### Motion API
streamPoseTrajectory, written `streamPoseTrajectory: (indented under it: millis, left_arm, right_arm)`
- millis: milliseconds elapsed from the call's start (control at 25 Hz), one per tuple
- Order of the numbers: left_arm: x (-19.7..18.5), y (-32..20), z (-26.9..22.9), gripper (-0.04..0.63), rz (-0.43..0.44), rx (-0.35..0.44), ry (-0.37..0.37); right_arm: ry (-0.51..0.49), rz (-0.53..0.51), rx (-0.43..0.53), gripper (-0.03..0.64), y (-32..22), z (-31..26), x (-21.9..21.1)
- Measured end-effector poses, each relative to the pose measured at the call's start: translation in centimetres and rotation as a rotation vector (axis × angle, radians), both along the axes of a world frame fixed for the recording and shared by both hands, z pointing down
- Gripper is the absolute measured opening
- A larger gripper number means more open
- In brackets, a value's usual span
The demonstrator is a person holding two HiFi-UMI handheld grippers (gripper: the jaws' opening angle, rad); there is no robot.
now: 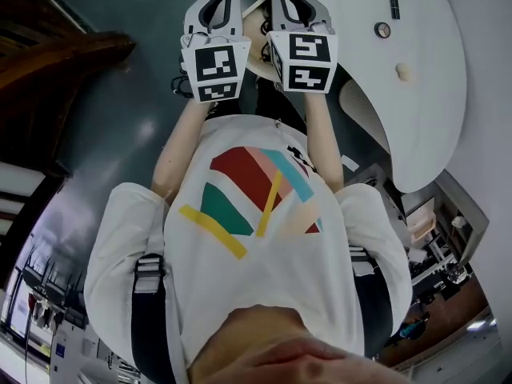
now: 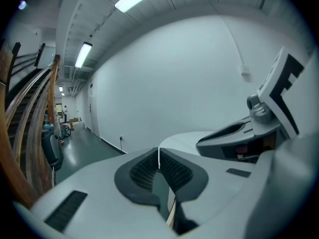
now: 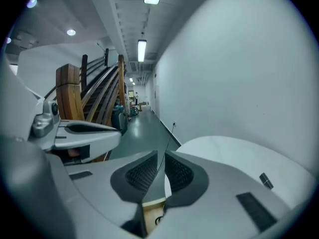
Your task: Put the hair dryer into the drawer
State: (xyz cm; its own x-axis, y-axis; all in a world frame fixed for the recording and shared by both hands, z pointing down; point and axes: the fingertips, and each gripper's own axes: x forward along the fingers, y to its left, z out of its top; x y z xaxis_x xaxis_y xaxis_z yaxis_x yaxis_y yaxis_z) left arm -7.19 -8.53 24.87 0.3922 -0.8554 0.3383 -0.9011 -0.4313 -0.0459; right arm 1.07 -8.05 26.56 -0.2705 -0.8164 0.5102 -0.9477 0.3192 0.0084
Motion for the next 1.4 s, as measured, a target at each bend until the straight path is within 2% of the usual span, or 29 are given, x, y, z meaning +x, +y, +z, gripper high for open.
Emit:
streamPoseTrajectory:
  millis: [280, 520, 760, 1400]
  left_arm:
    - [0.1, -0.2, -6.2, 0.017, 0.011, 0.118, 0.053]
    - [0.0, 1.2, -7.7, 0.017, 0.013, 0.142, 0.07]
    - [0.5, 1.3, -7.5, 0.017, 0.028, 0.155, 0.067]
    - [2.9, 1.8, -7.4, 0.017, 0.052, 0.156, 0.052]
  right_arm:
    - [-0.052, 0.025, 0.186, 0.037, 0.3, -7.4, 0.4]
    - [-0.078, 0.045, 0.275, 0.031, 1.8, -9.8, 0.5]
    - [-0.053, 0.056, 0.26, 0.012, 2.5, -8.3, 0.8]
    - [-0.077, 0.081, 0.254, 0.011, 3.3, -7.9, 3.3]
